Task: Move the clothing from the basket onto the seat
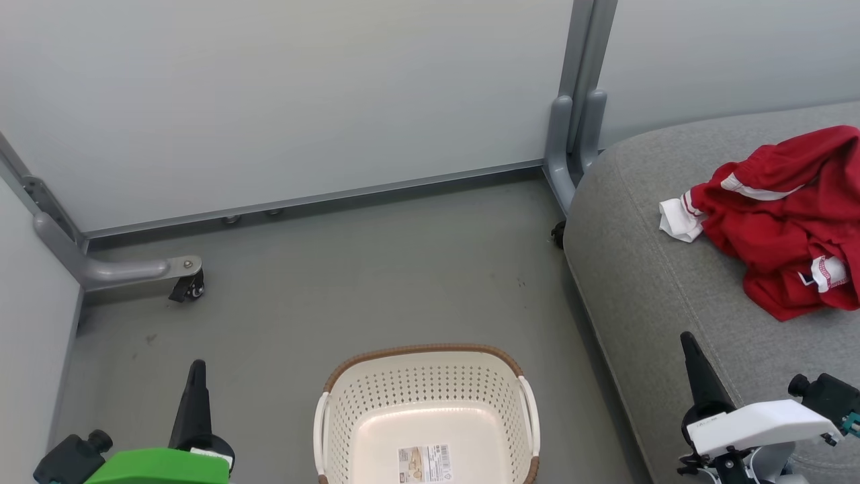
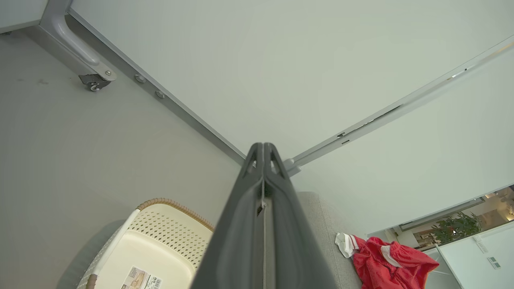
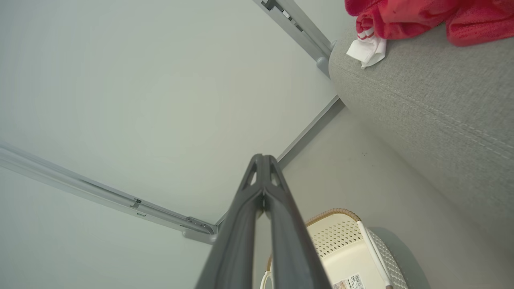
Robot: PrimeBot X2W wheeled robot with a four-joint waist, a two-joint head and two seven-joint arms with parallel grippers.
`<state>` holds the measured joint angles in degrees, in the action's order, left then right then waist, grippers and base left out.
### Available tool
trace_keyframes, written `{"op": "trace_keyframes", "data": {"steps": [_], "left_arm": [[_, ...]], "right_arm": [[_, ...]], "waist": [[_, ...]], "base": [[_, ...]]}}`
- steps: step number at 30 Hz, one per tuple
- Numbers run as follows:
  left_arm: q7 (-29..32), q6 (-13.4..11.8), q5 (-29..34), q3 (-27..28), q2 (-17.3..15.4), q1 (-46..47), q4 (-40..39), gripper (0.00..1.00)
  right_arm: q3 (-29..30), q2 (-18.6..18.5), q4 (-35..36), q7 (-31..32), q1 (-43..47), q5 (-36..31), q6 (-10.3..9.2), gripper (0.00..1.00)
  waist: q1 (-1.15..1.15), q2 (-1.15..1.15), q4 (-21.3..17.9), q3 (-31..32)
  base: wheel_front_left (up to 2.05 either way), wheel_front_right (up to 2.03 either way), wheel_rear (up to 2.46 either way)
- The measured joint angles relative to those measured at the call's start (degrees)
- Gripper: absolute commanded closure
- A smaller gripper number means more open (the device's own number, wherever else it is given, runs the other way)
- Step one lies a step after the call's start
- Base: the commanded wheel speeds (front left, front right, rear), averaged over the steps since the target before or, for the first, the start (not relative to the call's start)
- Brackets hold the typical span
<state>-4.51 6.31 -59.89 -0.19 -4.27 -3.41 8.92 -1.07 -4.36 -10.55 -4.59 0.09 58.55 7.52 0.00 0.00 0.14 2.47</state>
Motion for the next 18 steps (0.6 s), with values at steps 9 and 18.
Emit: {"op": "trace_keyframes", "data": {"steps": [9, 18], "left_arm": [[1.49, 0.22, -5.41, 0.59, -0.03, 1.36, 0.8, 1.0], [2.89, 0.31, -10.6, 1.29, -0.05, 2.76, 1.54, 1.0]], "right_arm": [[0.74, -0.04, -0.57, 1.48, -0.86, 5.79, 0.0, 1.0], [1.53, -0.07, -0.97, 2.76, -1.94, 11.09, 0.0, 1.0]], "waist": [[0.0, 0.0, -0.02, -0.33], [0.0, 0.0, -0.03, -0.67]], "base": [[0.0, 0.0, 0.0], [0.0, 0.0, 0.0]]}}
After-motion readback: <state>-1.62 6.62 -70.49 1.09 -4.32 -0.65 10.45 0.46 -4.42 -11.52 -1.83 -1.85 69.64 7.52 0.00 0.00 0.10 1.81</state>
